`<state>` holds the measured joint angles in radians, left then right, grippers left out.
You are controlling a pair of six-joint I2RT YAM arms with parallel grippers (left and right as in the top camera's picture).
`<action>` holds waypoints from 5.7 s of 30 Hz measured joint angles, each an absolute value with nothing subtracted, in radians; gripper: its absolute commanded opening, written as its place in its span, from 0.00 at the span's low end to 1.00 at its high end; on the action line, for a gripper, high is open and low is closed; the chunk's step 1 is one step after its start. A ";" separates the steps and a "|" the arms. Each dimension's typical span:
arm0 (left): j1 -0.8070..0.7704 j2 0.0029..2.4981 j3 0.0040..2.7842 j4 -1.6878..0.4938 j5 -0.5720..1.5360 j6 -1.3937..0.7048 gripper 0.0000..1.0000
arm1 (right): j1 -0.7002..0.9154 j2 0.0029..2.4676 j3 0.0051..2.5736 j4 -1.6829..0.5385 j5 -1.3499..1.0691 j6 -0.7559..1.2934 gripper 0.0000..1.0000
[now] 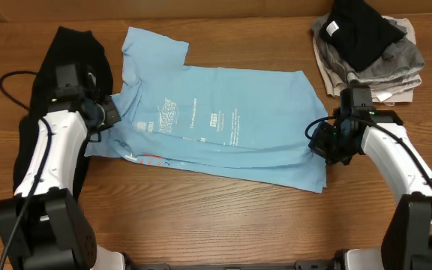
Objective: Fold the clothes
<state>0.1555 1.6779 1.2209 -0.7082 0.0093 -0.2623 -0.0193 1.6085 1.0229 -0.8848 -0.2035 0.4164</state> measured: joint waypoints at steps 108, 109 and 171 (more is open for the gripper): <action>0.130 1.780 1.113 -0.746 -0.170 -0.262 0.06 | -0.028 1.491 0.712 -0.736 -0.181 0.384 0.46; 0.130 1.780 1.113 -0.749 -0.170 -0.262 0.07 | -0.023 1.505 0.712 -0.728 -0.176 0.389 0.43; 0.130 1.780 1.415 -1.308 -0.174 -0.100 1.00 | -0.236 1.562 1.183 -1.232 -0.210 0.283 0.68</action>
